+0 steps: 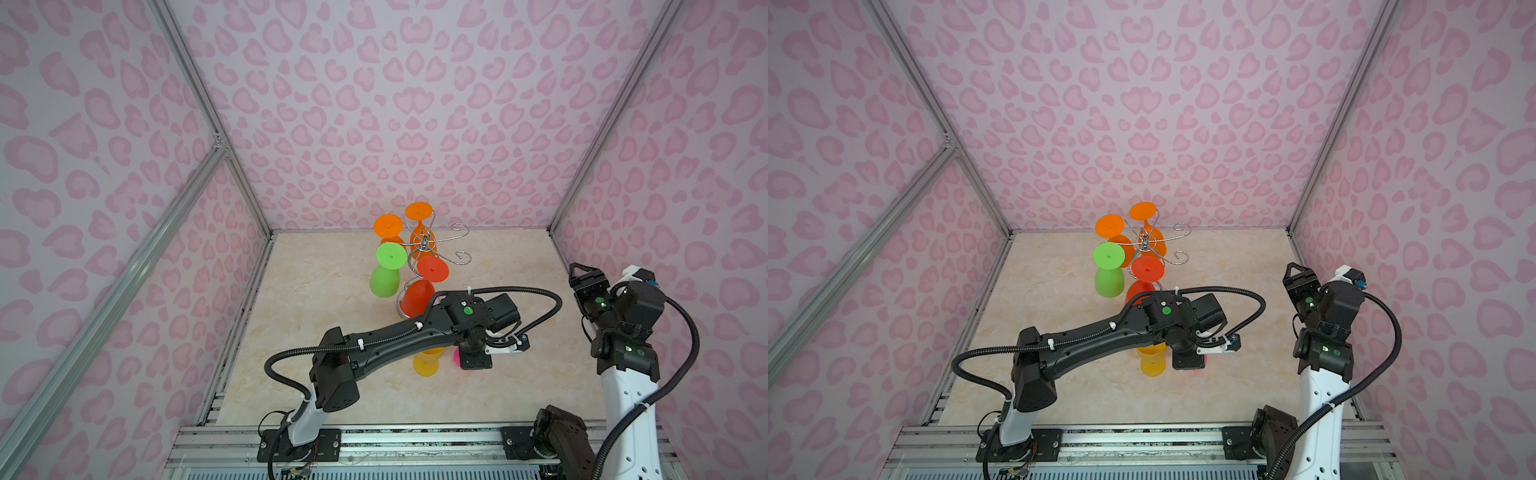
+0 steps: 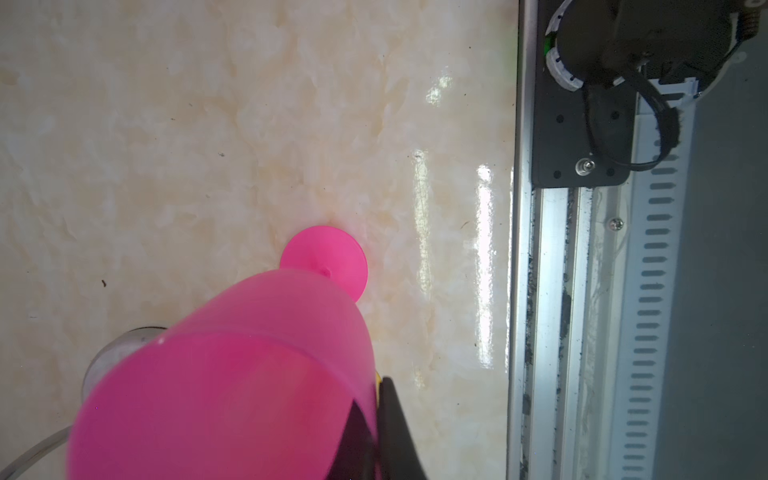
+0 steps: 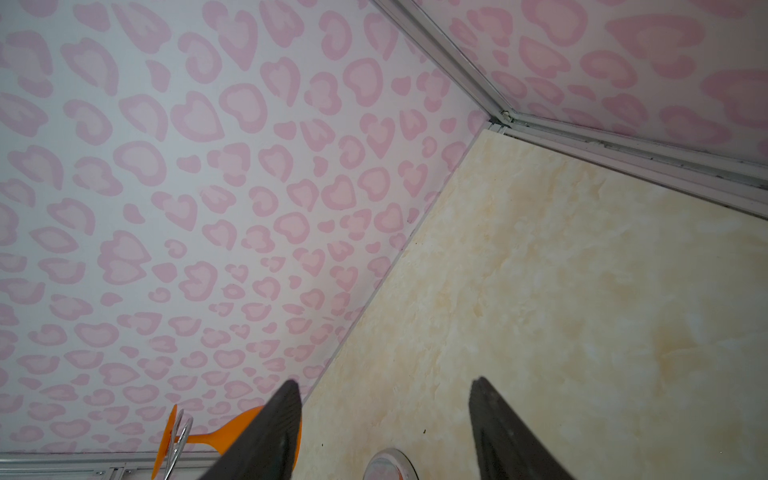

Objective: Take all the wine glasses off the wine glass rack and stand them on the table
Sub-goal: 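Lower the magenta glass upright with the left gripper while the right gripper withdraws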

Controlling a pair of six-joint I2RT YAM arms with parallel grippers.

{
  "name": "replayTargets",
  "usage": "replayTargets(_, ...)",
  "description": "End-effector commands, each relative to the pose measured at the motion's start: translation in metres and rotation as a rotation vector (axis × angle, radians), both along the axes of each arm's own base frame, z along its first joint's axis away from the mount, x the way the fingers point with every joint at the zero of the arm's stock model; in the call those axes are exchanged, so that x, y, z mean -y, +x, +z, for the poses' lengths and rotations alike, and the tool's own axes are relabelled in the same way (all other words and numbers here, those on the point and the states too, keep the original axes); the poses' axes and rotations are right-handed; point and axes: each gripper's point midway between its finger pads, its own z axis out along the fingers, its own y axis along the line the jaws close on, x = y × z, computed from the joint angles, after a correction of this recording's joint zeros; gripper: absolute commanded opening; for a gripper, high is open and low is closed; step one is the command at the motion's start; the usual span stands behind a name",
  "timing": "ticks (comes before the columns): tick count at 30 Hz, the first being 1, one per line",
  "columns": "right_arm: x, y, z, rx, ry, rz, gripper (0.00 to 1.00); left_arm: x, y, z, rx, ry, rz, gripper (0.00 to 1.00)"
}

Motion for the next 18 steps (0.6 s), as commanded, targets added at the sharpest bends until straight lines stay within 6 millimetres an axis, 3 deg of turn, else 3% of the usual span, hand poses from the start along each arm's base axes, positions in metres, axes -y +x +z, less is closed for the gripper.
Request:
replayTargets(1,-0.002,0.002,0.005,0.029,-0.002,0.014,0.65,0.000,-0.001,-0.006,-0.013,0.014,0.004,0.02)
replayTargets(14,-0.003,0.002,0.001,0.029,0.007,0.020,0.65,-0.006,0.009,-0.022,0.002,0.074,0.039,0.03)
replayTargets(18,-0.003,0.002,-0.001,0.029,0.008,0.022,0.65,-0.007,0.011,-0.021,0.000,0.074,0.050,0.14)
